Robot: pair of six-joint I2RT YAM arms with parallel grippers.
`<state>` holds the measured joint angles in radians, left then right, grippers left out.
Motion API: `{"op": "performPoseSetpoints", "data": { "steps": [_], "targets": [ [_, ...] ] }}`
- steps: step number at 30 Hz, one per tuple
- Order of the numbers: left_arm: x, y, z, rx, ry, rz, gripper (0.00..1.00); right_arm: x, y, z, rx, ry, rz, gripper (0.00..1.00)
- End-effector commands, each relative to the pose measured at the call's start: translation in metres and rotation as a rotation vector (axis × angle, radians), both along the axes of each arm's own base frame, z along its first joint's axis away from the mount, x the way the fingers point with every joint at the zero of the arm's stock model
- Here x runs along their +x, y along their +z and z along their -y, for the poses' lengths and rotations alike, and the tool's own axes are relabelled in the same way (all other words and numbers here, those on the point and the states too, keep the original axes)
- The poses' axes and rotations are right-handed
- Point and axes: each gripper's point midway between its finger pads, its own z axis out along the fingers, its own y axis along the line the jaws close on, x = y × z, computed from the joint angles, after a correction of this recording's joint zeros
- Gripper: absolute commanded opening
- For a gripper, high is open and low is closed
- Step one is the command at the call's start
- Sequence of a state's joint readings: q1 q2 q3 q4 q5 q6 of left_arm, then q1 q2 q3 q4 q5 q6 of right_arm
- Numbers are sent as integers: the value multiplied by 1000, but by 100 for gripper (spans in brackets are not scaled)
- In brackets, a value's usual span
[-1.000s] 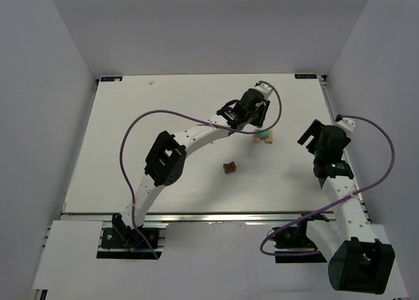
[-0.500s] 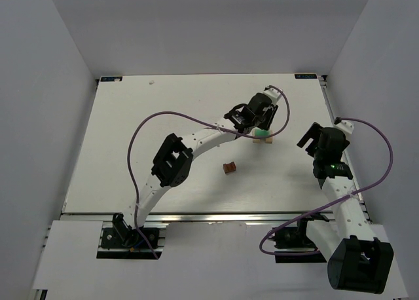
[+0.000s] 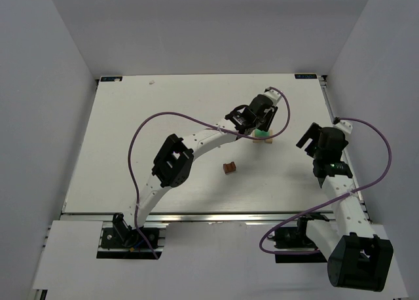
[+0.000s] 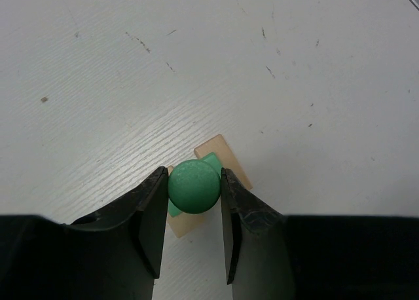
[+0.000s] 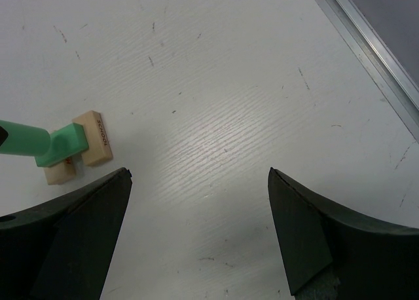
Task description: Build the wood block tower
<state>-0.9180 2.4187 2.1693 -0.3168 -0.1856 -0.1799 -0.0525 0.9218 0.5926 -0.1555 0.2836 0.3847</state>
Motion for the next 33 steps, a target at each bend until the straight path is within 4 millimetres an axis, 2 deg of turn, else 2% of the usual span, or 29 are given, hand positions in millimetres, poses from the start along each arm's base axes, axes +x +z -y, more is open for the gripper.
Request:
{"op": "performPoseSetpoints", "data": {
  "steps": [1,10,20,27,33],
  "targets": [
    [4,25,-1,-17,15,41,7,6,7,1,-1,4,33,89],
    [4,20,1,-17,14,36,8,6,7,0,-2,12,33,89],
    [3,17,3,-22,7,26,12,8,6,-3,6,32,34,89],
    [1,5,1,-6,8,10,13,9,4,-5,8,40,25,89],
    [1,3,2,-9,4,9,13,9,2,-3,6,35,22,89]
  ]
}}
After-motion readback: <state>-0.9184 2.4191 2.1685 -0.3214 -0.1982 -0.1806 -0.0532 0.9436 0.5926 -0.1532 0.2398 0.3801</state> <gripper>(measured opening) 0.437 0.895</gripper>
